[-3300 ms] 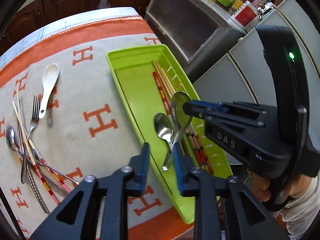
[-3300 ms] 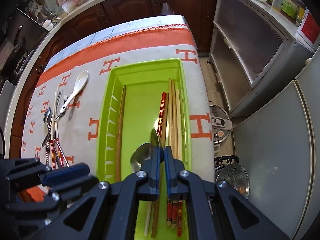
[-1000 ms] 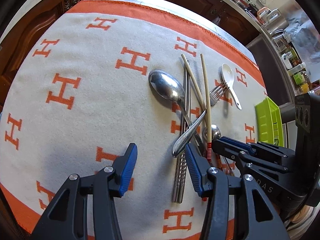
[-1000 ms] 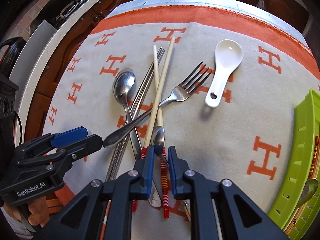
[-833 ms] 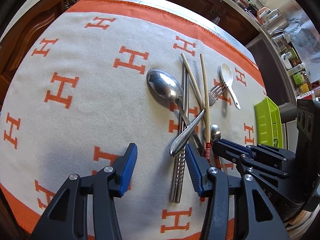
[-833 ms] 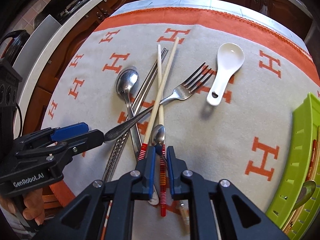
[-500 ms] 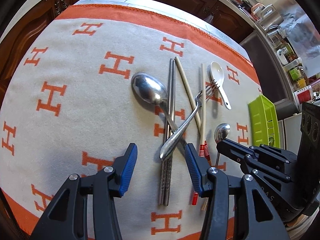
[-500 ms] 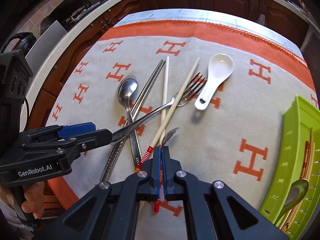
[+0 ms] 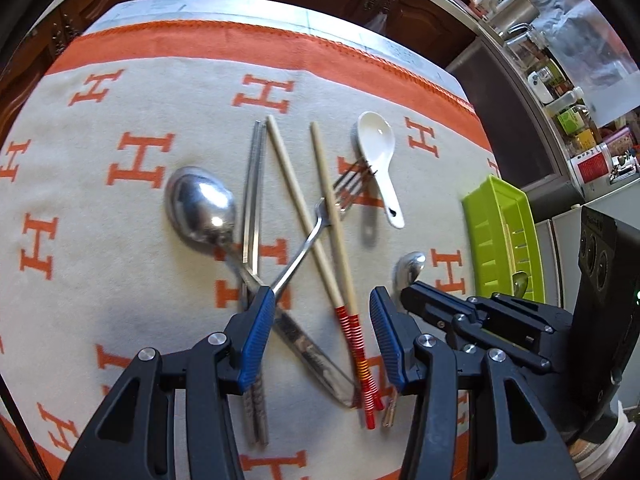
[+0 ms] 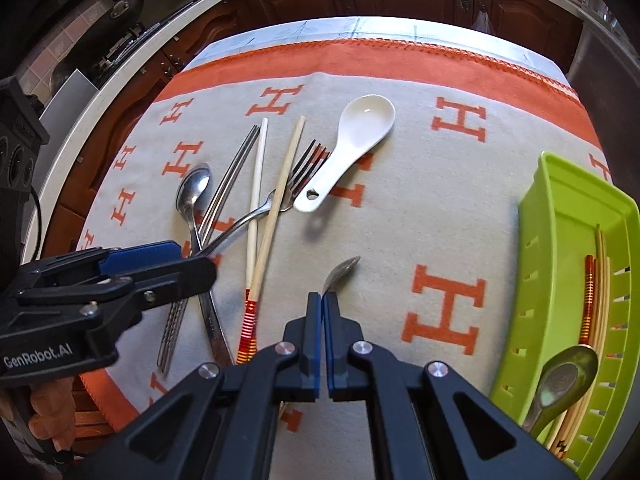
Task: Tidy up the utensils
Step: 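Move back over the pile and grasp a small steel spoon with the right tool, then grasp a red-striped chopstick with the left tool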
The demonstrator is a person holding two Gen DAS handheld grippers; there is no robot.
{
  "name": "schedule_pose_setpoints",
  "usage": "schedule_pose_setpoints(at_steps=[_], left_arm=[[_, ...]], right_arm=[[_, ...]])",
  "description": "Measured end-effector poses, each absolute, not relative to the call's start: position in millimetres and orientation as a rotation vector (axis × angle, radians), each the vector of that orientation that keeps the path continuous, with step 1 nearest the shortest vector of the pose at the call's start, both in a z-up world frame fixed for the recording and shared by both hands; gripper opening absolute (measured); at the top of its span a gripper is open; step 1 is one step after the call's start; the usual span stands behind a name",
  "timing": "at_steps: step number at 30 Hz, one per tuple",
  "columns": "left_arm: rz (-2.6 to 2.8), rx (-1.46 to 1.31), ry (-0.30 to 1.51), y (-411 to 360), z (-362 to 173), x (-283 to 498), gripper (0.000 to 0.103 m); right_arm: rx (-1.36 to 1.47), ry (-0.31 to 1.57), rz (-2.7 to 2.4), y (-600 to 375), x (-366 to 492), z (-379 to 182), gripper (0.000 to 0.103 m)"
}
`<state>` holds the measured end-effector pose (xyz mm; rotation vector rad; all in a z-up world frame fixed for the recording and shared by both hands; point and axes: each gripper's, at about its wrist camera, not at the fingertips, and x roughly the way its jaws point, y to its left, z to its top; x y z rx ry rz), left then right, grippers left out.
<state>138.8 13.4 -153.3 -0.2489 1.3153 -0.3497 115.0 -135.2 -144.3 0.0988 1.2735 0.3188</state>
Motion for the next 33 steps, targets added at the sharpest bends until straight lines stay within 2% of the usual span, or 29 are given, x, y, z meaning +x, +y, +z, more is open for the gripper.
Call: schedule_pose_setpoints(at_steps=[8, 12, 14, 22, 29, 33], left_arm=[[-0.353, -0.28, 1.331, 4, -157, 143, 0.045], [-0.363, -0.281, 1.327, 0, -157, 145, 0.035], [-0.363, -0.281, 1.326, -1, -158, 146, 0.029], [-0.36, -0.27, 1.323, -12, -162, 154, 0.025], [-0.32, -0.237, 1.352, -25, -174, 165, 0.017], [-0.293, -0.199, 1.335, -34, -174, 167, 0.017]], right_arm=[[0.095, 1.287, 0.309, -135, 110, -148, 0.004], [0.125, 1.295, 0.318, -138, 103, -152, 0.007], [0.138, 1.288, 0.326, -139, 101, -152, 0.004], [0.19, 1.273, 0.321, -148, 98, -146, 0.002], [0.225, 1.262, 0.31, -158, 95, -142, 0.002], [0.235, 1.251, 0.307, -163, 94, -138, 0.002]])
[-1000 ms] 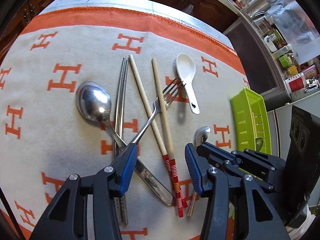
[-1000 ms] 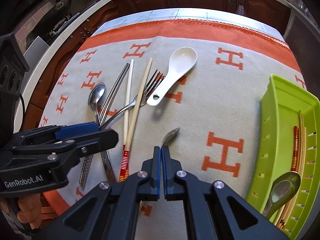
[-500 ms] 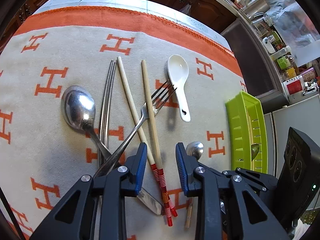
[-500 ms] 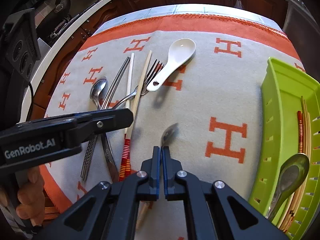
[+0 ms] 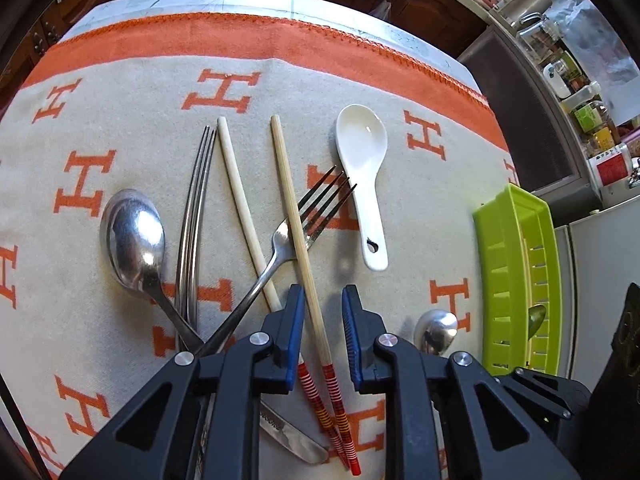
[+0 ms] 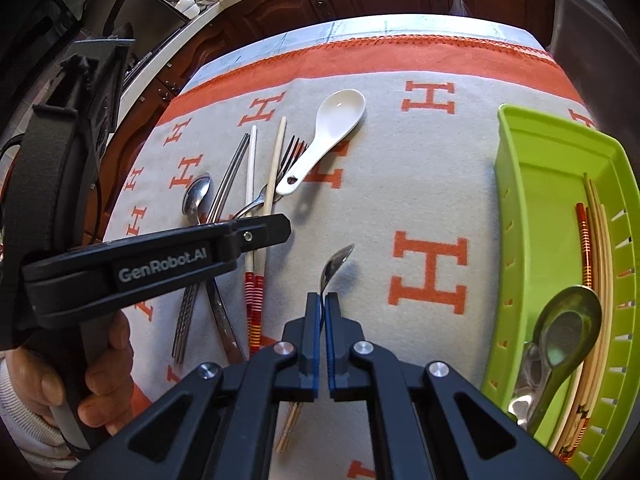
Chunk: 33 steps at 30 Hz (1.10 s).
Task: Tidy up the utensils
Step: 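Grasp a red-striped chopstick with the left tool, then carry the chopstick and spoon over the green tray and open both tools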
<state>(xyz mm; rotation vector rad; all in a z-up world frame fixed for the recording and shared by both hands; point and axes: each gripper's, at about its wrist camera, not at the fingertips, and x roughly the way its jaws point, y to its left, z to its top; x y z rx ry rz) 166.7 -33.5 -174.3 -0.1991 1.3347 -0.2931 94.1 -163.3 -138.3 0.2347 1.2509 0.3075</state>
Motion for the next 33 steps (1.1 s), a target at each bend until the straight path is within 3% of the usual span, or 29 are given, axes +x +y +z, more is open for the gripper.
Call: schedule_pose_setpoints(at_steps=[1, 3, 8, 22, 33], left_arm=[[-0.287, -0.186, 1.33, -35, -174, 167, 0.017], [-0.252, -0.132, 1.313, -41, -174, 167, 0.007], [-0.235, -0.164, 1.301, -36, -173, 164, 0.003], [-0.382, -0.245, 1.294, -25, -104, 112, 0.003], [-0.614, -0.181, 1.325, -114, -86, 97, 0.003]], right_arm=[[0.235, 1.249, 0.306, -164, 94, -138, 0.002], [0.241, 1.244, 0.305, -167, 93, -136, 0.002], [0.268, 1.235, 0.299, -173, 91, -131, 0.002], [0.354, 1.158, 0.27, -204, 74, -89, 0.002], [0.279, 1.103, 0.139, -267, 45, -57, 0.002]])
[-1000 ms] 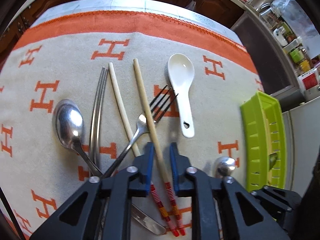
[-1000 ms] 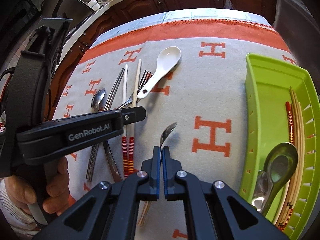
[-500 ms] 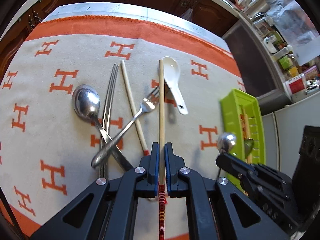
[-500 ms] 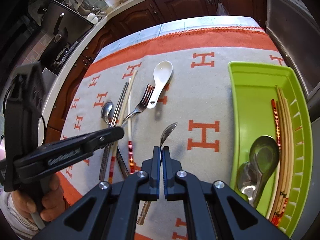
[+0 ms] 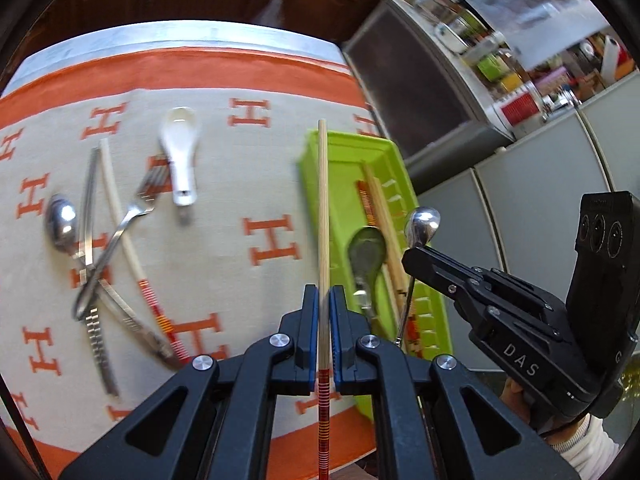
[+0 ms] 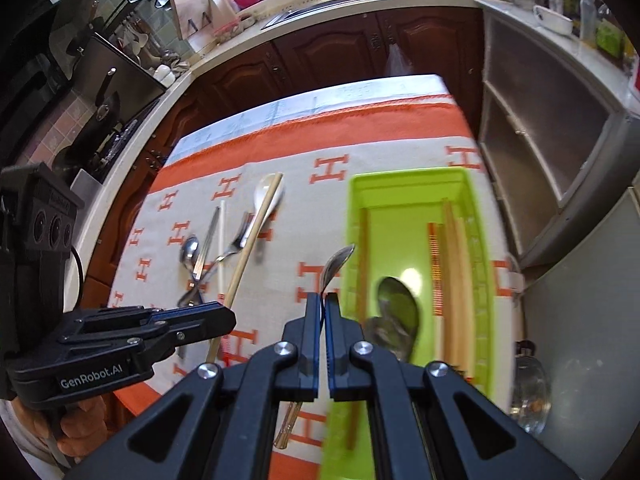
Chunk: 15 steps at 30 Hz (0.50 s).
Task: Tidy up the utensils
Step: 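Carry the chopstick and spoon over the green tray and open both tools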
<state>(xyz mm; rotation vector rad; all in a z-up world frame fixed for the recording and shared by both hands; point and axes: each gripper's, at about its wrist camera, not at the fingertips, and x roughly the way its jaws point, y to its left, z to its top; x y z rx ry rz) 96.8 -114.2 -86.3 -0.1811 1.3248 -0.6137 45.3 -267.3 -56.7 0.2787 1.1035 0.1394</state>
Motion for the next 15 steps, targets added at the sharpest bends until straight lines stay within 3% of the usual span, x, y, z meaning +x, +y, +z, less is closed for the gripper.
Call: schedule_pose_setpoints(at_steps=[15], left_arm=[[-0.683, -0.082, 1.407, -205, -125, 90, 0.004]], right_arm=[[0.132, 1.204, 0.077, -303, 43, -92, 0.002]])
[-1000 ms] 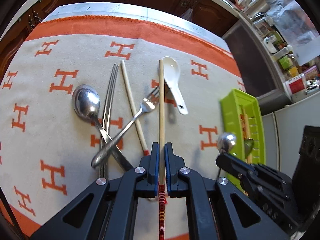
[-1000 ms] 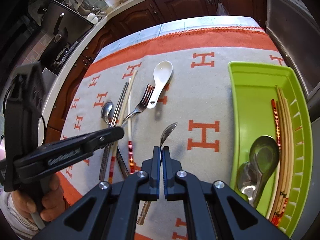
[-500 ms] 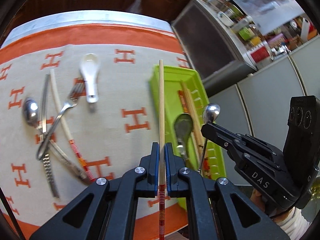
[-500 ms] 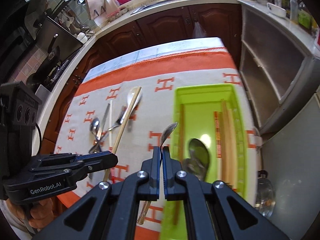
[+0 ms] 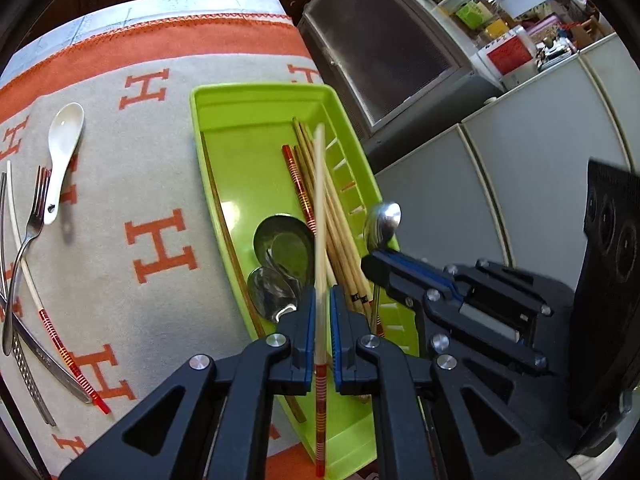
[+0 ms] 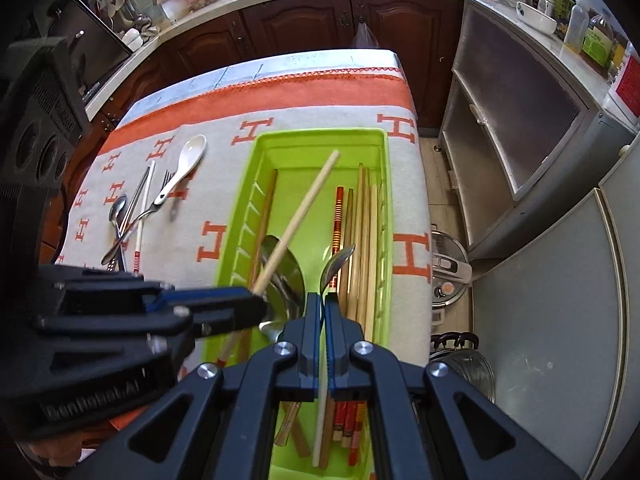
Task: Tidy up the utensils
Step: 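Carry the chopstick and spoon over the green tray and open both tools, then move both open tools back over the remaining forks and chopsticks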
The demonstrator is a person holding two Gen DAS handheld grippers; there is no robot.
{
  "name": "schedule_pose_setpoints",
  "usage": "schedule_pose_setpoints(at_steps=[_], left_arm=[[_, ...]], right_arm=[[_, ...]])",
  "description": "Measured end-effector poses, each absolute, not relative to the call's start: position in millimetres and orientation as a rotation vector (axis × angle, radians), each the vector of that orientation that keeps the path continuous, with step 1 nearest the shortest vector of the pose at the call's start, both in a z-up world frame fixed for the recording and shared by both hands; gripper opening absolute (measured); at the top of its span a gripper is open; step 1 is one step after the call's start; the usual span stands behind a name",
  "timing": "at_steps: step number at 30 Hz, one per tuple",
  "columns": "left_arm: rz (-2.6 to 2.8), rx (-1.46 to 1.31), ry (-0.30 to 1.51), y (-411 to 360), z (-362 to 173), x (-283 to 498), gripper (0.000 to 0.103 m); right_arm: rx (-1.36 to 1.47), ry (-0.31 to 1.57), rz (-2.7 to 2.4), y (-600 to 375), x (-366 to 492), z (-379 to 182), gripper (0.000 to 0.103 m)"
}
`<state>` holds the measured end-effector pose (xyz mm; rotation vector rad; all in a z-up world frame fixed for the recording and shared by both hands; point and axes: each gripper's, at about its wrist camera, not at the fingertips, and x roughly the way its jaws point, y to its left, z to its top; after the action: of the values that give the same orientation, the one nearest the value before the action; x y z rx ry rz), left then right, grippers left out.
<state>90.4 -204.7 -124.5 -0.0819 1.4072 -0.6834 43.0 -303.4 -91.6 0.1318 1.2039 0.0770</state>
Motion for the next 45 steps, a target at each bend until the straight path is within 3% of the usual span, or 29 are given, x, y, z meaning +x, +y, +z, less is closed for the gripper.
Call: schedule_pose_setpoints(at_steps=[2, 7, 17, 31, 45], left_arm=[[-0.666, -0.075, 1.413, -205, -128, 92, 0.008], [-0.624, -0.087, 1.394, -198, -125, 99, 0.03], [-0.556, -0.032, 1.298, -168, -97, 104, 0.044], [-0.374, -0.076, 1.289, -73, -89, 103, 0.05], [-0.212, -0.209, 1.295, 32, -108, 101, 0.051]], right_arm=[[0.104, 1.223, 0.089, -303, 52, -98, 0.003], [0.123, 1.242, 0.08, -308, 63, -102, 0.004], [0.176, 1.249, 0.098, -299, 71, -97, 0.004], [0.273, 1.205, 0.227, -242, 76, -72, 0.004], [0.258, 1.25, 0.327, -164, 77, -81, 0.004]])
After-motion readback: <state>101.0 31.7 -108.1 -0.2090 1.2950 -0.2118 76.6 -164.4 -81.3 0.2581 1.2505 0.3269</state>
